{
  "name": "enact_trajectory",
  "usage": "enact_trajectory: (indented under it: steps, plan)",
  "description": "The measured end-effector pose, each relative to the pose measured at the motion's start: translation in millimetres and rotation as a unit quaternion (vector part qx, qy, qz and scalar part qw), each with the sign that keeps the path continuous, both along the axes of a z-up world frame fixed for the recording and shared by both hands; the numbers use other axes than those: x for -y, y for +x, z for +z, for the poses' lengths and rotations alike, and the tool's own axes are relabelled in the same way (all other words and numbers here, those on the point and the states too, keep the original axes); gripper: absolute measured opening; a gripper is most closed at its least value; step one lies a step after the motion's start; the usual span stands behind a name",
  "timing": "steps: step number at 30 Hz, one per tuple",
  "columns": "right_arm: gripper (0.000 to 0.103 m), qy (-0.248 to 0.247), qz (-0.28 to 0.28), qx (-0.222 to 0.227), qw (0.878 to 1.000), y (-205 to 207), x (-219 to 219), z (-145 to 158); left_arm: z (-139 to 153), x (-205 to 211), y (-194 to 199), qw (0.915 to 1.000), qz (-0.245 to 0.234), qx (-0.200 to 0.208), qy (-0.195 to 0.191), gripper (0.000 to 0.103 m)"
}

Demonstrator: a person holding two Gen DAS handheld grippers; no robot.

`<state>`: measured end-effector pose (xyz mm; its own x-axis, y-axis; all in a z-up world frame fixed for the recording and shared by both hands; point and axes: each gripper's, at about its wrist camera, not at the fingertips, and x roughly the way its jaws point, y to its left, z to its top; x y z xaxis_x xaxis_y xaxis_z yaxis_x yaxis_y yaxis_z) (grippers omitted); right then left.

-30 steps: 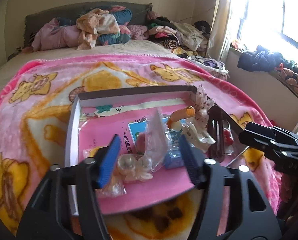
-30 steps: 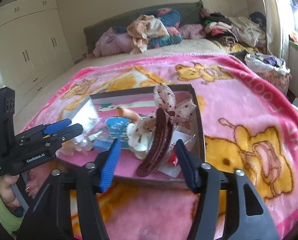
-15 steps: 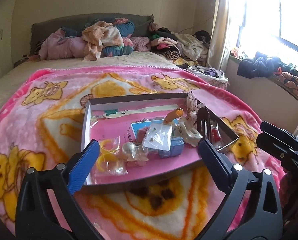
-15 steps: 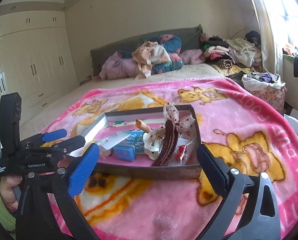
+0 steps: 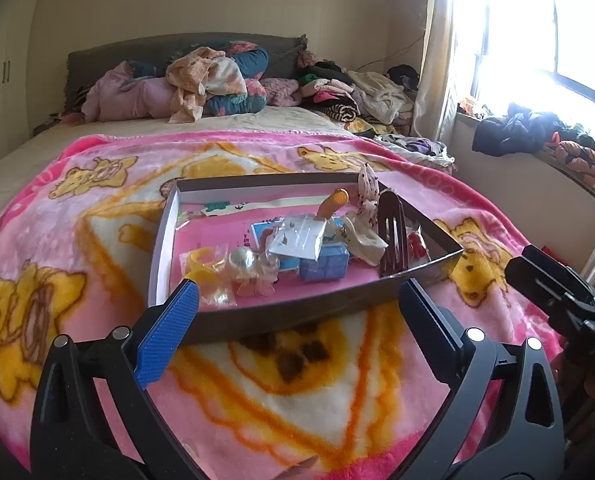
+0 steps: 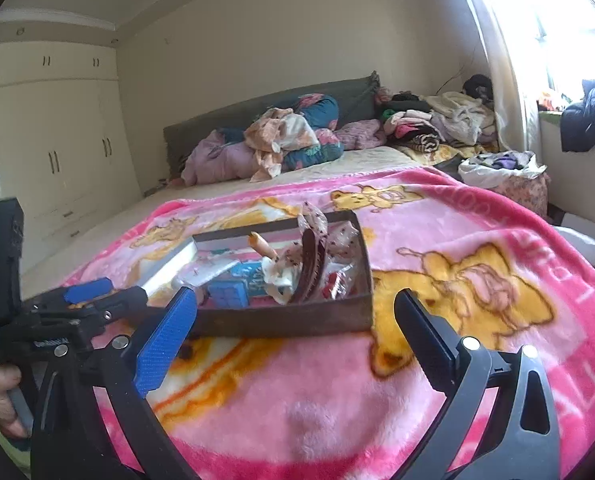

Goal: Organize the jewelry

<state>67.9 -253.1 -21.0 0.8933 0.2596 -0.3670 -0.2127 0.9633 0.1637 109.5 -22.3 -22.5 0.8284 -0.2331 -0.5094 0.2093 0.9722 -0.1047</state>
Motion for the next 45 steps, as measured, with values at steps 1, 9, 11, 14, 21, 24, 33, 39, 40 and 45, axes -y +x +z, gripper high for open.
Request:
enact_trajectory:
  steps: [1,9,11,14,21,24,33,39,40,45]
  plan:
    - [0.097,0.000,-0.002,-0.001,1.000,-0.3,0.9,-1.1,-0.9,0.3,-1.1,1.0000,0.001,0.001,-0.001,0.091]
    - [0.097,-0.003,-0.003,-0.001,1.000,0.8,-0.2,-3.2,-5.0,1.1,-6.5,0.9998,0.014,0.015,-0.002,0.091]
    - [0.097,-0.005,0.000,0.000,1.000,0.9,-1.7,-3.9,-4.4,1.0,-7.0,0.9997,0.018,0.017,0.000,0.091]
    - [0.097,-0.009,0.002,0.002,1.000,-0.5,-3.2,-4.2,-4.6,0.3,-7.1,0.9998,0.016,0.015,-0.003,0.091]
    - [0.097,-0.013,0.002,0.004,1.000,-1.5,-6.7,-3.9,-3.8,-0.6,-6.6,0.9997,0.020,0.013,-0.001,0.091]
    - [0.097,-0.013,0.003,0.004,1.000,-1.5,-7.4,-3.8,-4.1,-0.1,-6.5,0.9997,0.019,0.012,-0.001,0.091]
    - [0.097,-0.011,0.004,0.000,1.000,-0.1,-6.6,-3.5,-3.8,-1.0,-6.6,0.9997,0.020,0.013,-0.002,0.091]
    - [0.097,-0.011,0.004,0.000,1.000,0.6,-7.3,-3.7,-3.5,-1.0,-6.4,0.9997,0.021,0.014,0.000,0.091]
    - [0.097,-0.010,0.004,0.000,1.000,0.9,-7.1,-3.9,-3.6,-0.9,-6.4,0.9997,0.021,0.013,-0.001,0.091]
    - [0.097,-0.009,0.007,0.000,1.000,0.5,-6.9,-4.3,-3.5,-1.1,-6.4,0.9997,0.021,0.014,-0.001,0.091]
